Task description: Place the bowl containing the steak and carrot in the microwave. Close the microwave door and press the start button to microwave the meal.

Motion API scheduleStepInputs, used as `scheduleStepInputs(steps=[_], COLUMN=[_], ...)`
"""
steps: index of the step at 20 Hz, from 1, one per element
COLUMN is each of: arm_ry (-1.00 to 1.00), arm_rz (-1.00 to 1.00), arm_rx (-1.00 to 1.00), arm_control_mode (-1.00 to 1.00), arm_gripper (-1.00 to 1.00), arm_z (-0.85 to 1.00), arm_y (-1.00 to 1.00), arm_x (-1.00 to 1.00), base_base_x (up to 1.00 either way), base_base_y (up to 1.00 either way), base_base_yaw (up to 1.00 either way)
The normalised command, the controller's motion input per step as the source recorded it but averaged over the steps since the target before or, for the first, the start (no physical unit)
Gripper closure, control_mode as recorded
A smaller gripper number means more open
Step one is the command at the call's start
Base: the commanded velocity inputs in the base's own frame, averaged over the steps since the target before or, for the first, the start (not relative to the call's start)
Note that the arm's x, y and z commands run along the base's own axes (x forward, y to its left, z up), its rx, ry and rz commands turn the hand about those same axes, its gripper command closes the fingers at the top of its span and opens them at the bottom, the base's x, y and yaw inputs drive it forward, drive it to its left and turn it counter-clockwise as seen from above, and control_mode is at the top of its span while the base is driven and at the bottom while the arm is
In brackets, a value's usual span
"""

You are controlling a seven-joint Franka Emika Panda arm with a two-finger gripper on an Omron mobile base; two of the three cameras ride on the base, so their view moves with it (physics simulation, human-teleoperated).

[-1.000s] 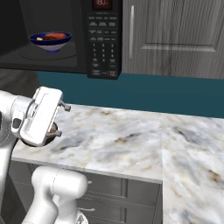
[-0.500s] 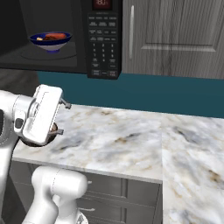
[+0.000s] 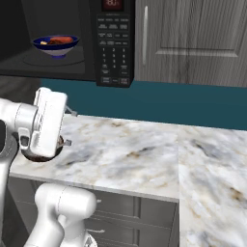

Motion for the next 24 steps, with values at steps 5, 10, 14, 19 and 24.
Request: scheduleStepInputs(steps=[5, 10, 14, 19, 24], arm_ry=[-0.67, -0.69, -0.63, -0.6, -0.58], arm_rz=[0.0, -0.03, -0.08, -0.13, -0.18], arm_rx=[0.41, 0.41, 0.37, 0.34, 0.33], arm_control_mode=[-1.0, -1.0, -1.0, -1.0, -1.0], arm_gripper=[-1.0, -1.0, -1.0, -1.0, -1.0], arm_z=[0.04, 0.0, 0.0, 0.0, -0.02], arm_y=[0.0, 0.08, 0.19, 0.32, 0.37], arm_x=[0.0, 0.01, 0.1, 0.22, 0.37], base_base_x=[0.0, 0.0, 0.0, 0.0, 0.0], base_base_y=[0.0, 0.0, 0.0, 0.0, 0.0], base_base_yaw=[0.0, 0.0, 0.0, 0.0, 0.0])
